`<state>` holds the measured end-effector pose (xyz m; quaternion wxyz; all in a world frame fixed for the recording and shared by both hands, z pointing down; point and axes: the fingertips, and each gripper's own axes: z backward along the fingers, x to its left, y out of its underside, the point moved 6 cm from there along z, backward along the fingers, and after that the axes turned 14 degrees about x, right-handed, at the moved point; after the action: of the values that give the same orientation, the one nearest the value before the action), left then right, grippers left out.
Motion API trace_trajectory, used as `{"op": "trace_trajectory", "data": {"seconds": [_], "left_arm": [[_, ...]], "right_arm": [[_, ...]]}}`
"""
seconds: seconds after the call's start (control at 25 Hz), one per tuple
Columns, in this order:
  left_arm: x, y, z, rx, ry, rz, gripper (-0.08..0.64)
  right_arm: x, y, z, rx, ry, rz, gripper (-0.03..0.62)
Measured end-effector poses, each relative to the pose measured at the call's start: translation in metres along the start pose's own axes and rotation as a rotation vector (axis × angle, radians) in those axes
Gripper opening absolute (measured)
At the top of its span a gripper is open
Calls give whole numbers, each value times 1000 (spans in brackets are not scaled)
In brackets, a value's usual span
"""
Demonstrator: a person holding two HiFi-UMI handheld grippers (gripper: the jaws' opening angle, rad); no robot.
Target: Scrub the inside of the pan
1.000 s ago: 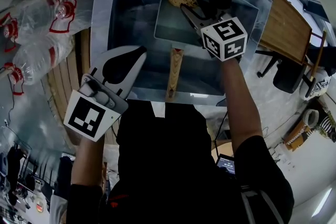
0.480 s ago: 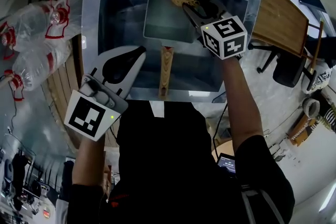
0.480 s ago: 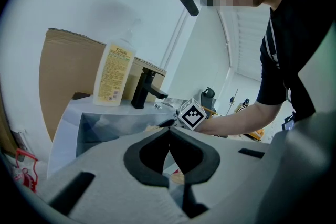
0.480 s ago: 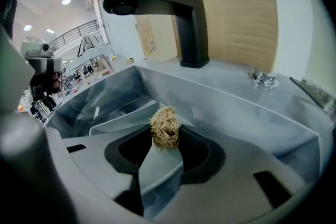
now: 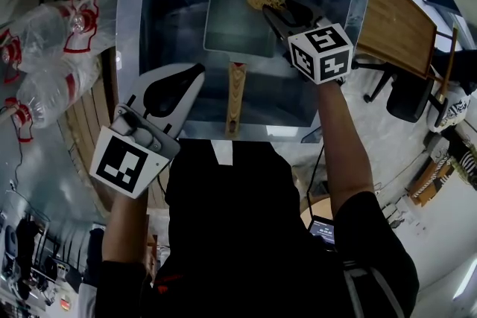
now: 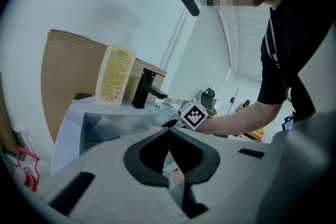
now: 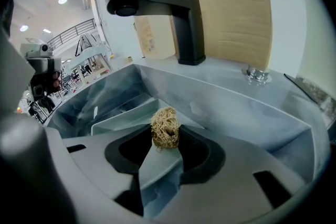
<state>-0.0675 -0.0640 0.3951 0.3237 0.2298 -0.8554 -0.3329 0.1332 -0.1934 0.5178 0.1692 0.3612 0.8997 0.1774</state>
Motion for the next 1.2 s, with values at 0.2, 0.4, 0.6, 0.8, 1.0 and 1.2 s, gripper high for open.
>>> {"op": "trace_trajectory", "data": {"seconds": [0.2,0.4,0.6,0.8,1.0,1.2], "left_arm": [[6,3,10,-9,-13,7,18],[12,9,20,-13,-28,17,18],[17,14,29,-19,-39,28,18],[20,18,35,-22,-46,35,18],[17,21,32,-22,-42,33,18],[9,16,24,-18,-25,23,18]], "right_arm": [[17,-14,-4,-7,-22,32,161],[40,-25,-14,0,-63,78,161],[54,-29,-23,19,-83,102,161],[60,-29,-27,40,-79,116,160],[59,-26,-26,47,-72,122,158],[53,-18,-19,54,-60,114,158]]}}
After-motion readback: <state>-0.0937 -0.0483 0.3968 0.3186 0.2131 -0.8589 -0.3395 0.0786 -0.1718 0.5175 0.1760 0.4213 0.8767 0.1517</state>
